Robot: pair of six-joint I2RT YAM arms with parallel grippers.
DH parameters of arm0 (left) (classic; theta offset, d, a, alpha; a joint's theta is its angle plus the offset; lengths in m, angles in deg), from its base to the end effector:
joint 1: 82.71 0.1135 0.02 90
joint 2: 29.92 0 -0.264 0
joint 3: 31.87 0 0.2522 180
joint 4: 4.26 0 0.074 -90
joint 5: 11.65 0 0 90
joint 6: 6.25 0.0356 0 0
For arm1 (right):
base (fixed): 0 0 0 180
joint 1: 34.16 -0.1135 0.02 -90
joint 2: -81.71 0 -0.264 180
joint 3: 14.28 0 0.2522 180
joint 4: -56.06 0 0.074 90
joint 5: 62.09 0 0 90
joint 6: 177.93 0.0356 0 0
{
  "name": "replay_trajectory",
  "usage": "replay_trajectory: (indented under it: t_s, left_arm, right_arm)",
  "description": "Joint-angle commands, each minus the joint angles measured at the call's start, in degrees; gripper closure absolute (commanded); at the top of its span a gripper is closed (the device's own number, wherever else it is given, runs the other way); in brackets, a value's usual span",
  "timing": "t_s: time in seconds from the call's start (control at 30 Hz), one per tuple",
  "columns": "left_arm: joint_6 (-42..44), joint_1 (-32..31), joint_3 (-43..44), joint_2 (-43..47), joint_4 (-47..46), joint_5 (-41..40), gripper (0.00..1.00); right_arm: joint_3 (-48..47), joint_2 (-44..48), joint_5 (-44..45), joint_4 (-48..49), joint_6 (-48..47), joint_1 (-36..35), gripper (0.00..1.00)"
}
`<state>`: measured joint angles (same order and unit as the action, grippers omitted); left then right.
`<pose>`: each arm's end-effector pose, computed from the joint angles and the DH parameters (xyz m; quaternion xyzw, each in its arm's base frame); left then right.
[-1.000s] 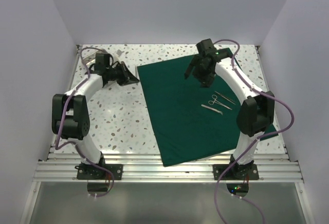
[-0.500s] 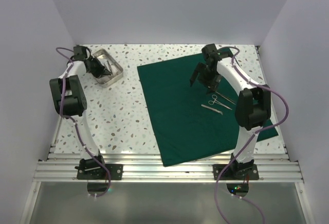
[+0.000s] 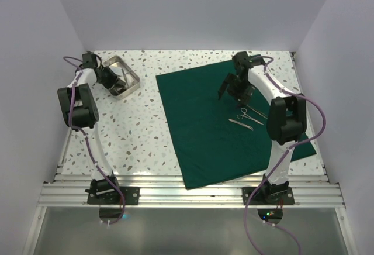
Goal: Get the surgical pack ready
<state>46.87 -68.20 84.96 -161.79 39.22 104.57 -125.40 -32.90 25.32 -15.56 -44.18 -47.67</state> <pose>0.4832 0.1088 0.1543 -0.3510 0.8714 -0.2654 0.2168 0.3981 0.0973 0.2323 0.2557 0.9578 0.0817 0.1030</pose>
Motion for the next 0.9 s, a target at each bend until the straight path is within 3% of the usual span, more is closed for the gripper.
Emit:
replay_trajectory:
  t_s: [0.0, 0.27, 0.4, 0.6, 0.87]
  left_arm:
    - [0.1, 1.0, 2.2, -0.2, 1.1, 1.3, 0.70]
    - [0.8, 0.9, -5.7, 10.4, -1.3, 0.2, 0.54]
    - [0.8, 0.6, -10.3, 16.2, -2.5, 1.1, 0.50]
    - [-1.1, -1.4, -19.1, 26.2, -4.4, 3.0, 0.49]
    - [-2.8, -7.1, -25.9, 33.3, -4.3, 3.6, 0.49]
  right_arm:
    - [-0.3, 0.3, -0.7, -2.0, 3.7, 1.2, 0.12]
    - [8.0, 6.0, 8.2, -4.3, 21.6, 6.1, 0.19]
    - [15.9, 8.6, 10.5, -2.3, 28.9, 8.2, 0.22]
    - [18.7, 8.4, 14.5, -2.6, 29.9, 10.3, 0.24]
    - [21.5, 8.5, 13.7, -2.2, 34.9, 10.3, 0.37]
